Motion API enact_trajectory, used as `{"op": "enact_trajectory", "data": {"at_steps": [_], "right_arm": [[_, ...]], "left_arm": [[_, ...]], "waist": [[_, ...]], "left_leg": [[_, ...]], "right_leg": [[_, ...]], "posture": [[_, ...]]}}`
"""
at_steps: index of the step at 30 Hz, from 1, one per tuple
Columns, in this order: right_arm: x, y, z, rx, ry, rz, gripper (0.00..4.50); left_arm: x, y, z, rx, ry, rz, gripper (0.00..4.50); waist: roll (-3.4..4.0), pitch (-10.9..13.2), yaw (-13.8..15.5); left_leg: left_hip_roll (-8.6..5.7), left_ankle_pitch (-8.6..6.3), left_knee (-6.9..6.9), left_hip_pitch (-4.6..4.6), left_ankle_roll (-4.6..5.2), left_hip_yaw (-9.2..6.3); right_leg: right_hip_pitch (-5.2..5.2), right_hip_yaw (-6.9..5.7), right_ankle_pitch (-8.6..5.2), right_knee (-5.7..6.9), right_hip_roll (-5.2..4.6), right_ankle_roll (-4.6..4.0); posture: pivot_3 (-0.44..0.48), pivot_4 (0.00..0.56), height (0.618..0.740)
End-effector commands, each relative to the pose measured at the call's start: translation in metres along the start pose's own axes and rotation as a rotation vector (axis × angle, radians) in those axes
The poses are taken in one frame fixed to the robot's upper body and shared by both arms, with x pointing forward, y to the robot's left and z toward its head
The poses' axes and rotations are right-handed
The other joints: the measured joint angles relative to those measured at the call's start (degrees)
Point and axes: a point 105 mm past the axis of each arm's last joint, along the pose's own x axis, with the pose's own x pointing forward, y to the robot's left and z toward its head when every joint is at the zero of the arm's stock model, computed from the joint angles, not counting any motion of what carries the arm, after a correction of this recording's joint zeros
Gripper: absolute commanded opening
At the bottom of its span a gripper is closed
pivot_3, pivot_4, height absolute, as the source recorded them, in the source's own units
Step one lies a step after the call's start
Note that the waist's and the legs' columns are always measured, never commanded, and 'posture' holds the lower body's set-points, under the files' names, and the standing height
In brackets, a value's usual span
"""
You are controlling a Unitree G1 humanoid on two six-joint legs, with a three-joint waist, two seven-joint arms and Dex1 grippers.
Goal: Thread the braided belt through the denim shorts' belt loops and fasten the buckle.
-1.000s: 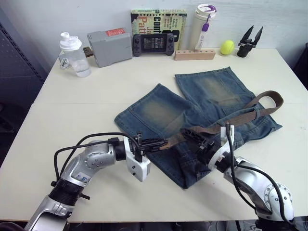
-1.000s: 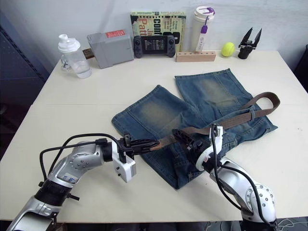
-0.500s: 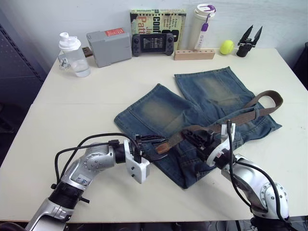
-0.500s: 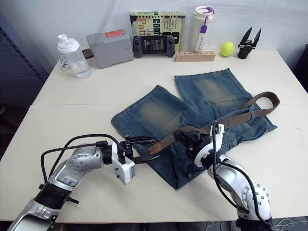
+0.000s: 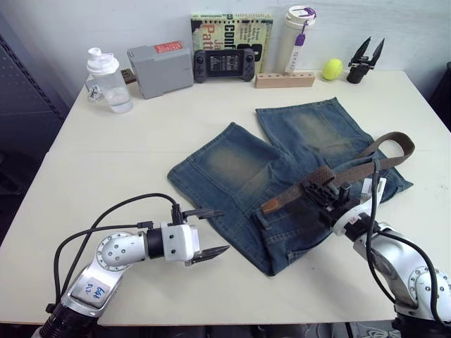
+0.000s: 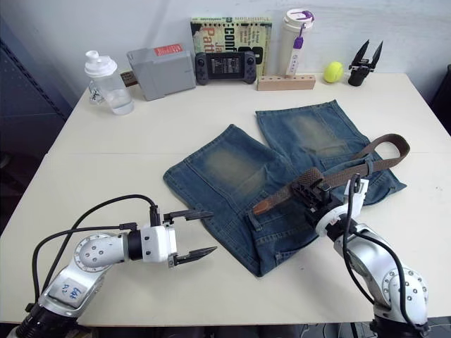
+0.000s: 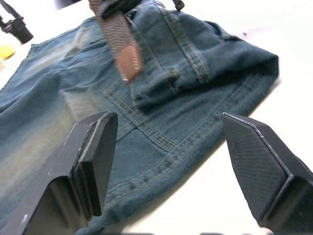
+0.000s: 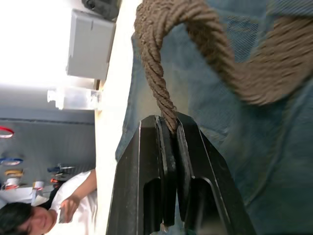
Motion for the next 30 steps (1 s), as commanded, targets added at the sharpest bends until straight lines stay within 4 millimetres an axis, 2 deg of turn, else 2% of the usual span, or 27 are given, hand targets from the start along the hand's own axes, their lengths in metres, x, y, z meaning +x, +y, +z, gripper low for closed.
{"op": "enact_trajectory", "data": {"at_steps": [1, 13, 20, 24, 30], "right_arm": [[0.0, 0.003, 0.008, -0.024, -0.02, 0.018, 0.0], [0.003, 0.0, -0.003, -0.16, 0.054, 0.0, 0.0], [0.003, 0.001, -0.011, -0.299, 0.116, -0.006, 0.0], [0.001, -0.002, 0.005, -0.372, 0.083, -0.026, 0.0], [0.001, 0.008, 0.005, -0.449, 0.096, 0.017, 0.0]], "left_arm": [[0.0, 0.001, 0.012, 0.015, -0.035, 0.017, 3.75], [0.001, 0.0, 0.016, 0.018, -0.039, 0.019, 3.75], [0.002, 0.002, 0.015, 0.024, -0.041, 0.023, 3.75], [0.002, 0.002, 0.016, 0.028, -0.04, 0.026, 3.75], [0.003, 0.003, 0.016, 0.036, -0.04, 0.031, 3.75]], "waist": [[0.0, 0.0, -0.01], [0.01, 0.0, 0.05], [0.01, 0.0, 0.03], [0.01, 0.0, 0.07], [0.01, 0.0, 0.06]], "left_leg": [[-0.02, 0.0, 0.0, 0.0, 0.0, 0.03], [0.0, 0.0, 0.0, 0.0, 0.0, 0.31], [-0.01, 0.0, 0.0, 0.0, 0.0, 0.35], [-0.01, 0.0, 0.0, -0.01, 0.0, 0.37], [-0.02, 0.0, -0.01, -0.01, 0.0, 0.38]], "right_leg": [[0.0, 0.0, 0.0, 0.0, 0.02, 0.0], [-0.01, 0.01, 0.0, -0.01, 0.01, 0.0], [-0.01, 0.01, 0.0, -0.01, 0.01, 0.0], [-0.01, 0.01, 0.0, -0.02, 0.01, -0.01], [-0.01, 0.0, 0.0, -0.03, 0.02, 0.0]], "posture": [[0.0, 0.15, 0.726], [0.0, 0.15, 0.726], [0.0, 0.15, 0.726], [0.0, 0.15, 0.726], [0.0, 0.15, 0.726]]}}
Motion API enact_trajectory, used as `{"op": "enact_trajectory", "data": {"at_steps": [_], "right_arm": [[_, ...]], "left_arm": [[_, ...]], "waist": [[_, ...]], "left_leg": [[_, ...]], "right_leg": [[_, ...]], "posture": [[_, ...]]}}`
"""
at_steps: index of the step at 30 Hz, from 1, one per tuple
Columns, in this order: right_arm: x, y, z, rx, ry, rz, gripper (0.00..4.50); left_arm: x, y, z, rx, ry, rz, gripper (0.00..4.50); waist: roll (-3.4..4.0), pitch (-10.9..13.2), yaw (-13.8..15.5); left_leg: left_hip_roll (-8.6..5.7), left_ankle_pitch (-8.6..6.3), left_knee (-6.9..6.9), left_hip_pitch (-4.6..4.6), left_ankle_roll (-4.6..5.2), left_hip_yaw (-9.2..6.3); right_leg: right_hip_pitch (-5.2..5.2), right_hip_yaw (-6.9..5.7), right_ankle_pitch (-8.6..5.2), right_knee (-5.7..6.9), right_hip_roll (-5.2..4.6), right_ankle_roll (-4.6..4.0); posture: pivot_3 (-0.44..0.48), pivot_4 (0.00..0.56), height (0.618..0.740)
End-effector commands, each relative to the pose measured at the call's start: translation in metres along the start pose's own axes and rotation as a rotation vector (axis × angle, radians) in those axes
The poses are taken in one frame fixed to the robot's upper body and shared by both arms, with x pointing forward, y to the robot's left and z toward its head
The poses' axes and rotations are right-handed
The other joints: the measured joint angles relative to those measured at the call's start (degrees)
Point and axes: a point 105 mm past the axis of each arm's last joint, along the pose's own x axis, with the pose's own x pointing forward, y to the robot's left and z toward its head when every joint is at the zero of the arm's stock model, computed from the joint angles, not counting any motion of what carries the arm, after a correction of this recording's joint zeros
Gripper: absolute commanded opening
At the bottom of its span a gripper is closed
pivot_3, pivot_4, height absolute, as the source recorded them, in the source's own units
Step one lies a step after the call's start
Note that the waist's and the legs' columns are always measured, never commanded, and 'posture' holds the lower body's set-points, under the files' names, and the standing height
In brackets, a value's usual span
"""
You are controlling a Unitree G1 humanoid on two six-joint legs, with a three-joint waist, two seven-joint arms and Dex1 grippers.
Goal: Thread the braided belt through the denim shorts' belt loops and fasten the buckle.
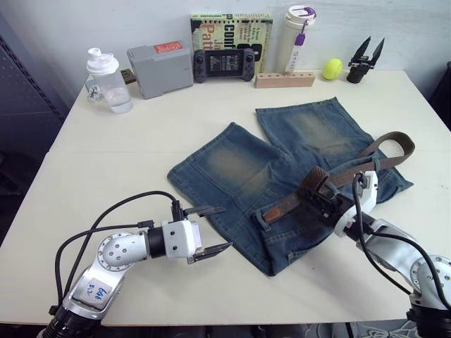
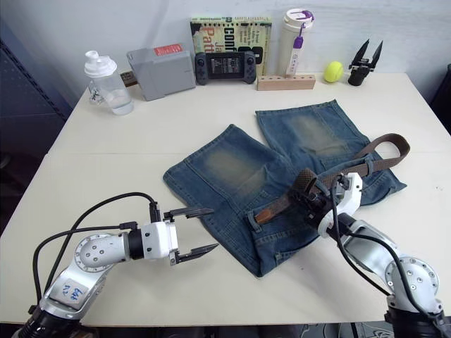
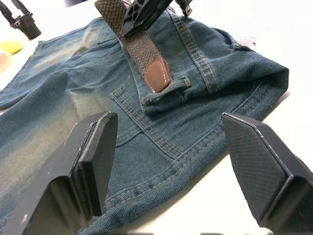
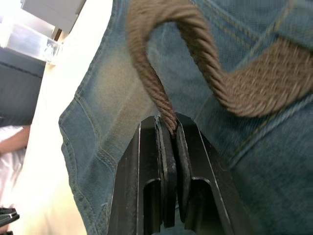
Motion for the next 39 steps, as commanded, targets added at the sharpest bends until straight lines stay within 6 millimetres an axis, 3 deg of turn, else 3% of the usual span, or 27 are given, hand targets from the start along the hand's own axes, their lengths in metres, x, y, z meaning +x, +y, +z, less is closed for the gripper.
{"op": "enact_trajectory", "data": {"at_steps": [1, 14, 19, 24, 28, 33, 39], "right_arm": [[-0.003, 0.01, 0.008, -0.07, -0.023, 0.038, 0.0], [0.006, 0.031, -0.022, -0.231, 0.076, 0.091, 0.0], [0.01, 0.032, -0.034, -0.217, 0.102, 0.092, 0.0], [0.016, 0.021, -0.049, -0.116, 0.132, 0.029, 0.0], [0.02, 0.013, -0.063, -0.005, 0.155, -0.01, 0.0], [0.021, 0.011, -0.074, 0.08, 0.181, -0.022, 0.0], [0.022, 0.015, -0.077, 0.084, 0.188, -0.012, 0.0]], "left_arm": [[0.001, 0.003, 0.012, 0.048, -0.034, 0.014, 3.75], [0.001, 0.005, 0.013, 0.06, -0.033, 0.019, 3.75], [0.001, 0.005, 0.013, 0.051, -0.036, 0.022, 3.75], [0.004, 0.003, 0.009, 0.01, -0.033, 0.024, 3.75], [0.008, -0.007, -0.007, 0.138, 0.027, -0.054, 3.75], [0.021, -0.006, -0.016, 0.337, 0.028, -0.081, 3.75], [0.037, 0.001, -0.011, 0.446, -0.054, -0.016, 3.75]], "waist": [[0.0, 0.0, 0.01], [0.0, 0.0, -0.02], [0.0, 0.0, -0.03], [0.0, 0.0, -0.03], [0.01, -0.01, -0.04], [-0.01, -0.05, -0.1], [-0.05, -0.13, -0.11]], "left_leg": [[0.0, 0.0, 0.0, 0.0, 0.0, 0.0], [-0.01, 0.0, 0.0, 0.0, 0.0, 0.0], [-0.01, 0.0, 0.0, 0.0, 0.0, -0.01], [-0.02, 0.0, -0.01, 0.0, 0.0, -0.01], [-0.08, 0.0, -0.02, 0.01, 0.0, 0.03], [-0.13, 0.0, -0.04, 0.01, -0.01, 0.08], [-0.11, 0.0, -0.08, 0.02, -0.01, 0.07]], "right_leg": [[0.0, 0.0, 0.0, 0.0, 0.0, 0.0], [0.0, -0.01, 0.0, 0.0, 0.0, 0.0], [0.0, -0.02, 0.0, -0.01, 0.0, 0.0], [-0.01, -0.02, 0.0, -0.01, 0.01, 0.0], [0.01, -0.05, -0.01, 0.0, 0.03, -0.01], [-0.01, -0.06, -0.03, 0.0, 0.1, -0.05], [-0.02, -0.06, -0.03, 0.0, 0.07, -0.06]], "posture": [[0.0, 0.15, 0.726], [0.0, 0.15, 0.726], [0.0, 0.15, 0.726], [0.0, 0.15, 0.726], [0.0, 0.15, 0.726], [0.0, 0.15, 0.726], [0.0, 0.15, 0.726]]}}
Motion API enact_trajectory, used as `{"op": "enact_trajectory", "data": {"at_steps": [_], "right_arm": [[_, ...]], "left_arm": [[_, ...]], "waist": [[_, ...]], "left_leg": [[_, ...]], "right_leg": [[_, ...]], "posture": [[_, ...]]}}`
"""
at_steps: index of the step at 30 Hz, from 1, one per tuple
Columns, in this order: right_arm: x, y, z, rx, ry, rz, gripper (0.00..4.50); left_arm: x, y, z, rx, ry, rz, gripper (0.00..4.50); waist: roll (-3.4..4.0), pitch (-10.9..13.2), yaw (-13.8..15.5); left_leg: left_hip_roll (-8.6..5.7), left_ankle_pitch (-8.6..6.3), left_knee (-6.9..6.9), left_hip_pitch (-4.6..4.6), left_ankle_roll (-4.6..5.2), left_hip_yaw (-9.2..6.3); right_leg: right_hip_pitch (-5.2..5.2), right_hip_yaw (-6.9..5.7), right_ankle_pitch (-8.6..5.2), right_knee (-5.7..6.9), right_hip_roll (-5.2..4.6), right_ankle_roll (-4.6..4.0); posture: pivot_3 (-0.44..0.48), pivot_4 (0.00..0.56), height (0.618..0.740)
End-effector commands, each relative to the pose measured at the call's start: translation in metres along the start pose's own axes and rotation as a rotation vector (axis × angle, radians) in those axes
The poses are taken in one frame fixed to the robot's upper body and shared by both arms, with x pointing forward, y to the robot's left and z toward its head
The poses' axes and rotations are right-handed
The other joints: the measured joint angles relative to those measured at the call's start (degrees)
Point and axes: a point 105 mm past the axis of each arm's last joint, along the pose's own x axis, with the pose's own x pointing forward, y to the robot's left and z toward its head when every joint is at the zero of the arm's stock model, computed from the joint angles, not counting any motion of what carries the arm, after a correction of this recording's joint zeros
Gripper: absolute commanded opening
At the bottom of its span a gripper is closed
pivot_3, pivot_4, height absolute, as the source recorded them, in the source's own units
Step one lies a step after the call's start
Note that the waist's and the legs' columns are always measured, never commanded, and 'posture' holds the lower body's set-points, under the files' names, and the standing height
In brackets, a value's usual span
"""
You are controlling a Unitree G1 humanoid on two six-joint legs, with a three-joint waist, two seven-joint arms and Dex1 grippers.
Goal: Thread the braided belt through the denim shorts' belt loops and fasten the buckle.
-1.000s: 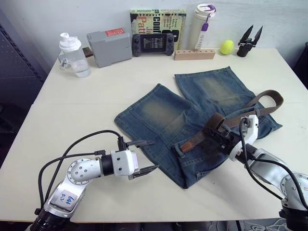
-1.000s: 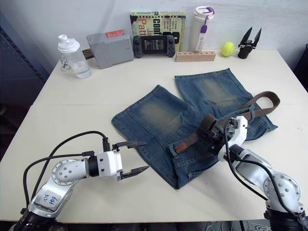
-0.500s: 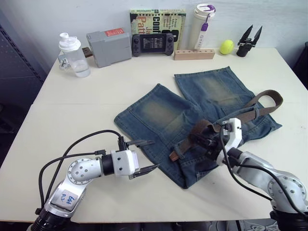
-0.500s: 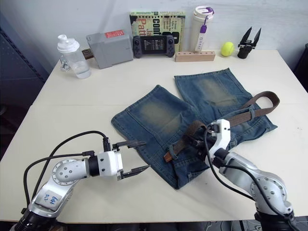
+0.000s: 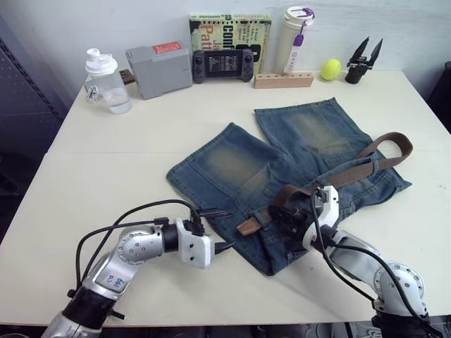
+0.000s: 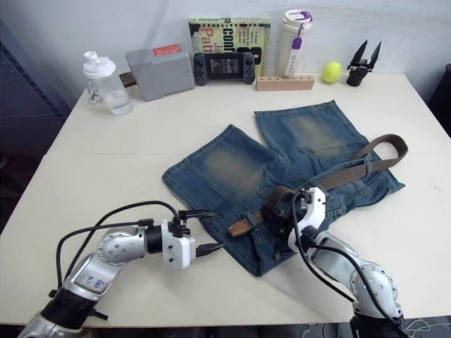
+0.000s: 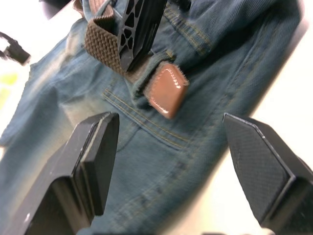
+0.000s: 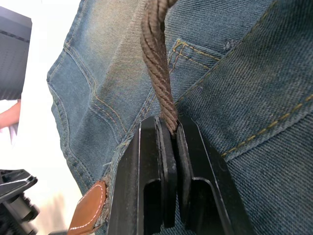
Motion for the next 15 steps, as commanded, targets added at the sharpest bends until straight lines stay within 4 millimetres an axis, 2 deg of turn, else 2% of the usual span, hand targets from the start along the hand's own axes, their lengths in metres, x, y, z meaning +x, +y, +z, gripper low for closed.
{"op": "enact_trajectory", "data": {"at_steps": [1, 10, 11, 15], "right_arm": [[0.002, 0.003, -0.012, 0.024, 0.041, 0.013, 0.0], [0.002, 0.009, -0.012, 0.033, 0.028, 0.025, 0.0], [0.002, 0.01, -0.012, 0.034, 0.027, 0.027, 0.0], [0.002, 0.011, -0.012, 0.035, 0.025, 0.031, 0.0]], "left_arm": [[0.007, 0.006, 0.007, 0.068, -0.052, 0.052, 3.75], [0.017, 0.005, 0.0, 0.112, -0.059, 0.055, 3.75], [0.018, 0.005, 0.0, 0.114, -0.062, 0.055, 3.33], [0.02, 0.006, 0.004, 0.124, -0.085, 0.061, 2.21]], "waist": [[-0.05, -0.03, -0.01], [-0.04, -0.08, -0.02], [-0.04, -0.08, -0.03], [-0.04, -0.08, -0.04]], "left_leg": [[0.03, 0.0, 0.0, 0.0, 0.0, 0.0], [0.07, 0.0, 0.01, 0.01, 0.0, 0.0], [0.07, 0.0, 0.01, 0.01, 0.0, 0.0], [0.11, 0.0, 0.0, 0.01, 0.0, -0.01]], "right_leg": [[0.0, -0.01, 0.0, 0.0, 0.0, 0.0], [0.01, -0.03, 0.0, 0.02, -0.01, 0.0], [0.01, -0.03, 0.0, 0.02, -0.01, 0.0], [0.0, -0.04, 0.0, 0.01, -0.01, 0.0]], "posture": [[0.0, 0.15, 0.726], [0.0, 0.15, 0.726], [0.0, 0.15, 0.726], [0.0, 0.15, 0.726]]}}
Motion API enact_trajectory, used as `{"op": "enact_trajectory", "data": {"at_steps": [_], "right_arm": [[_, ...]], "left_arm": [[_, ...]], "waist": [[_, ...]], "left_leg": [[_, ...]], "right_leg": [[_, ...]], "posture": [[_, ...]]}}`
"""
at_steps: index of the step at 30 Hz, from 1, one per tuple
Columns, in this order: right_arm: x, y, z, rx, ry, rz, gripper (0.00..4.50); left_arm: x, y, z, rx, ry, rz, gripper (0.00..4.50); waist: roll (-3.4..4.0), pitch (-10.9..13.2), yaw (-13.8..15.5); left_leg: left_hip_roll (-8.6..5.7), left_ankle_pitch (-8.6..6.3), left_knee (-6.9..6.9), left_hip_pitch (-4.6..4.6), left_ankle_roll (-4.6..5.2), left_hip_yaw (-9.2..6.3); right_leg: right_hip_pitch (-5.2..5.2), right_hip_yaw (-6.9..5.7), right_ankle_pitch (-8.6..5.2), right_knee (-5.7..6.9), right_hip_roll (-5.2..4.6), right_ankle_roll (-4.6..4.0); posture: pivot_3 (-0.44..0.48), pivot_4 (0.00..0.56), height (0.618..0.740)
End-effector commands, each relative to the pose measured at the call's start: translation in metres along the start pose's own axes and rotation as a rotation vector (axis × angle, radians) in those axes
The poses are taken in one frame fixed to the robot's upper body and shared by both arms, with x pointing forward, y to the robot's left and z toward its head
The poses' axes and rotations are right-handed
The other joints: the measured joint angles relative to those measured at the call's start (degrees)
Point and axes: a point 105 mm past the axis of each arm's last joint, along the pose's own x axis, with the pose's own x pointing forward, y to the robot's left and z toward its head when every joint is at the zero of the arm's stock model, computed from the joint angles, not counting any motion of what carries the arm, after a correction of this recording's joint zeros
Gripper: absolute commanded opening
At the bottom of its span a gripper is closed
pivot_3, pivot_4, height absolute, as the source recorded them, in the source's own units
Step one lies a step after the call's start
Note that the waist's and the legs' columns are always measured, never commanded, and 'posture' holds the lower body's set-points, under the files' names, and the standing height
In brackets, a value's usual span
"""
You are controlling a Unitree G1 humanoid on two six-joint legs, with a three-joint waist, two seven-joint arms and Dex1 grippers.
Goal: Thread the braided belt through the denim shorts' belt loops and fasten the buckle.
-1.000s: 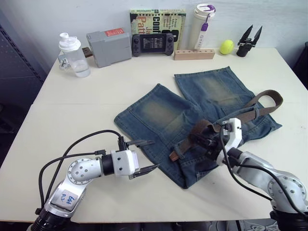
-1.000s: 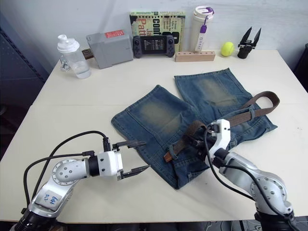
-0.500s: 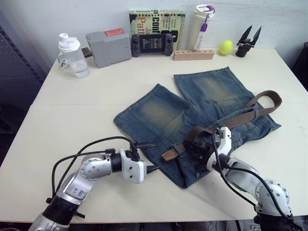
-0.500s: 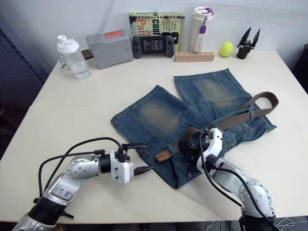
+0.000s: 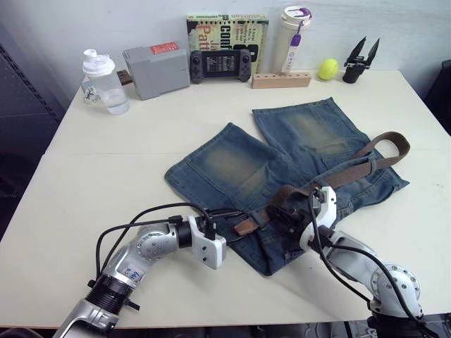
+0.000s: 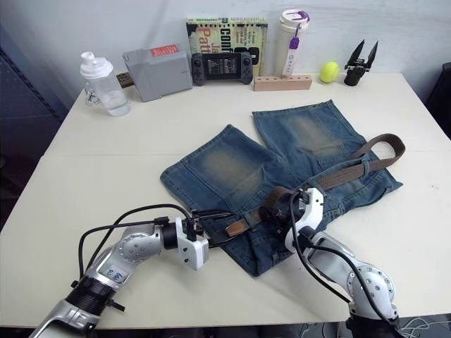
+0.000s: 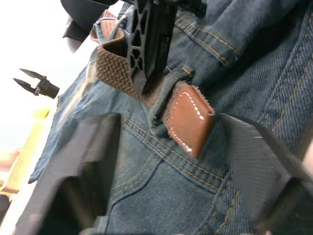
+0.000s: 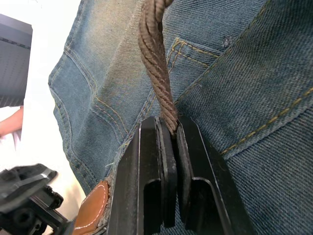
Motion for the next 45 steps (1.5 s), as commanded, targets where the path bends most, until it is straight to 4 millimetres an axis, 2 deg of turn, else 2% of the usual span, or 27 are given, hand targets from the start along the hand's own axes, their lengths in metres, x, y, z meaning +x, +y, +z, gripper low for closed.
{"op": "enact_trajectory", "data": {"at_steps": [1, 2, 5, 16, 19, 21, 23, 26, 31, 33, 35, 38, 39, 42, 44, 45], "right_arm": [[0.0, 0.008, -0.009, 0.018, 0.027, 0.037, 0.0], [0.001, 0.008, -0.008, 0.019, 0.026, 0.037, 0.0], [0.001, 0.008, -0.008, 0.021, 0.023, 0.037, 0.0], [0.0, 0.014, -0.001, 0.047, -0.007, 0.064, 0.0], [-0.008, 0.018, 0.009, 0.053, -0.035, 0.089, 1.09], [-0.018, 0.019, 0.023, 0.035, -0.07, 0.105, 2.08], [-0.03, 0.024, 0.034, -0.028, -0.083, 0.141, 2.96], [-0.049, 0.023, 0.039, -0.228, -0.019, 0.151, 4.43], [-0.074, 0.021, 0.049, -0.612, 0.04, 0.158, 4.43], [-0.079, 0.013, 0.042, -0.764, 0.12, 0.132, 4.43], [-0.079, -0.005, 0.041, -0.847, 0.151, 0.056, 4.43], [-0.076, -0.024, 0.044, -0.858, 0.118, -0.009, 3.68], [-0.076, -0.025, 0.042, -0.851, 0.116, -0.002, 3.09], [-0.076, -0.027, 0.037, -0.868, 0.12, 0.009, 1.76], [-0.075, -0.038, 0.035, -0.897, 0.143, -0.044, 0.98], [-0.074, -0.046, 0.035, -0.894, 0.153, -0.085, 0.41]], "left_arm": [[0.002, 0.005, 0.008, 0.029, -0.043, 0.025, 1.77], [0.002, 0.004, 0.009, 0.034, -0.047, 0.021, 1.46], [0.001, 0.003, 0.009, 0.041, -0.047, 0.015, 0.06], [0.001, 0.005, 0.006, 0.061, -0.035, 0.018, 0.06], [0.001, 0.004, 0.006, 0.061, -0.031, 0.008, 0.0], [0.0, 0.003, 0.005, 0.058, -0.032, 0.005, 0.0], [0.0, 0.002, 0.005, 0.057, -0.032, 0.004, 0.0], [-0.001, 0.002, 0.005, 0.058, -0.033, 0.003, 0.0], [-0.002, 0.001, 0.005, 0.054, -0.035, 0.003, 0.0], [-0.002, 0.001, 0.005, 0.053, -0.037, 0.004, 0.0], [-0.002, 0.001, 0.006, 0.053, -0.039, 0.003, 0.0], [-0.002, 0.001, 0.006, 0.053, -0.04, 0.003, 0.0], [-0.003, 0.001, 0.006, 0.053, -0.039, 0.003, 0.0], [-0.003, 0.001, 0.006, 0.052, -0.036, 0.005, 0.0], [-0.003, 0.001, 0.006, 0.051, -0.035, 0.007, 0.0], [-0.004, 0.0, 0.006, 0.051, -0.035, 0.007, 0.0]], "waist": [[0.0, 0.0, 0.0], [0.0, 0.0, 0.0], [0.0, 0.0, -0.01], [0.0, 0.0, -0.02], [0.01, 0.0, -0.02], [0.02, 0.01, 0.04], [0.03, 0.02, 0.19], [0.03, 0.02, 0.19], [0.02, 0.02, 0.23], [0.03, 0.02, 0.23], [-0.02, 0.02, 0.27], [-0.1, -0.01, 0.29], [-0.1, -0.01, 0.29], [-0.09, -0.01, 0.25], [-0.09, -0.01, 0.26], [-0.09, -0.01, 0.26]], "left_leg": [[0.01, 0.0, 0.0, 0.0, 0.0, 0.0], [0.01, 0.0, 0.0, 0.0, 0.0, 0.0], [0.02, 0.0, 0.0, 0.0, 0.0, -0.01], [0.04, 0.0, 0.0, 0.0, 0.0, -0.02], [0.04, 0.0, 0.0, 0.0, 0.0, -0.02], [0.04, 0.0, 0.01, -0.01, 0.0, -0.01], [0.03, 0.0, 0.03, -0.02, 0.01, -0.02], [0.0, -0.04, 0.08, -0.05, 0.09, -0.03], [0.01, -0.08, 0.06, -0.02, 0.15, -0.03], [-0.01, -0.08, 0.06, 0.01, 0.16, -0.05], [-0.02, -0.09, 0.06, 0.0, 0.17, -0.06], [-0.07, -0.09, 0.1, 0.01, 0.17, -0.05], [-0.1, -0.08, 0.12, 0.0, 0.17, -0.05], [-0.12, -0.08, 0.11, 0.01, 0.16, -0.05], [-0.14, -0.08, 0.11, 0.02, 0.16, -0.05], [-0.14, -0.08, 0.11, 0.02, 0.16, -0.05]], "right_leg": [[0.0, 0.0, 0.0, 0.0, 0.0, 0.0], [0.0, 0.0, 0.0, 0.0, 0.0, 0.0], [0.0, 0.0, 0.0, 0.0, -0.01, 0.0], [0.0, 0.01, 0.0, 0.0, -0.01, 0.0], [-0.01, 0.01, 0.0, 0.0, -0.02, 0.0], [-0.01, 0.01, 0.0, 0.0, -0.04, 0.0], [0.0, 0.01, 0.0, 0.01, -0.1, 0.01], [0.01, 0.02, 0.02, -0.01, -0.16, 0.03], [0.01, 0.01, 0.02, -0.03, -0.12, 0.03], [0.02, 0.05, 0.02, -0.03, -0.11, 0.04], [0.03, 0.04, 0.02, -0.06, -0.11, 0.04], [0.07, 0.02, 0.04, -0.07, -0.11, 0.06], [0.07, 0.03, 0.04, -0.06, -0.13, 0.08], [0.07, 0.02, 0.05, -0.07, -0.12, 0.09], [0.08, 0.02, 0.05, -0.07, -0.1, 0.09], [0.08, 0.02, 0.05, -0.07, -0.1, 0.09]], "posture": [[0.0, 0.15, 0.726], [0.0, 0.15, 0.726], [0.0, 0.15, 0.726], [0.0, 0.15, 0.726], [0.0, 0.15, 0.726], [0.0, 0.15, 0.726], [0.0, 0.15, 0.726], [0.0, 0.15, 0.726], [0.0, 0.15, 0.726], [0.0, 0.15, 0.726], [0.0, 0.15, 0.726], [0.0, 0.15, 0.726], [0.0, 0.15, 0.726], [0.0, 0.15, 0.726], [0.0, 0.15, 0.726], [0.0, 0.15, 0.726]]}}
